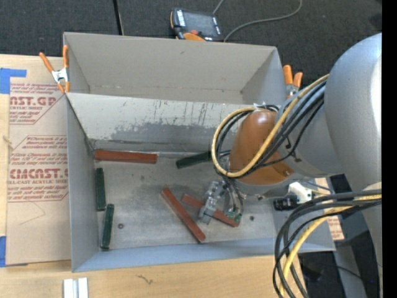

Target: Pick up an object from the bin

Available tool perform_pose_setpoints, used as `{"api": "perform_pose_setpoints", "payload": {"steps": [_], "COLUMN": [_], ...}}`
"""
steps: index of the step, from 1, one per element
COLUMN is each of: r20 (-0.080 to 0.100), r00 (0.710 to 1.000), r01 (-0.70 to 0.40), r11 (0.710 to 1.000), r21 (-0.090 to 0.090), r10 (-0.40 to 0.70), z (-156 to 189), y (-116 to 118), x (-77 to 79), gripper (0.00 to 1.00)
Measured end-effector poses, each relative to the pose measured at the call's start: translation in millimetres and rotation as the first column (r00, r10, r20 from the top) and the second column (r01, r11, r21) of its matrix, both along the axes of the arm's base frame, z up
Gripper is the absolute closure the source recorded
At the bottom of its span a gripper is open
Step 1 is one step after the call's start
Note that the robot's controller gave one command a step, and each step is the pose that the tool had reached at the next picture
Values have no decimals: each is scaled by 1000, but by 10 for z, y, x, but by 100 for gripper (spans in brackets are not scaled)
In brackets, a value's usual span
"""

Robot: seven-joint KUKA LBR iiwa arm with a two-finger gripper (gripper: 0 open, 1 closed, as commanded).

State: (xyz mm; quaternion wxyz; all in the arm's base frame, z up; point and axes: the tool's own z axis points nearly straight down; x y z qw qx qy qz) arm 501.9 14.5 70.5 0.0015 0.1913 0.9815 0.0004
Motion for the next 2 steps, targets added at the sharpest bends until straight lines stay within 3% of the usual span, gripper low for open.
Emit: {"api": "perform_pose_setpoints", "payload": {"steps": [2], "r20": [0], "r00": [1000], "r01": [0], "r11": [1000], "r21": [0], "r10": [0], "z": [0], "y": [1], "x": [0], "gripper": [100]}}
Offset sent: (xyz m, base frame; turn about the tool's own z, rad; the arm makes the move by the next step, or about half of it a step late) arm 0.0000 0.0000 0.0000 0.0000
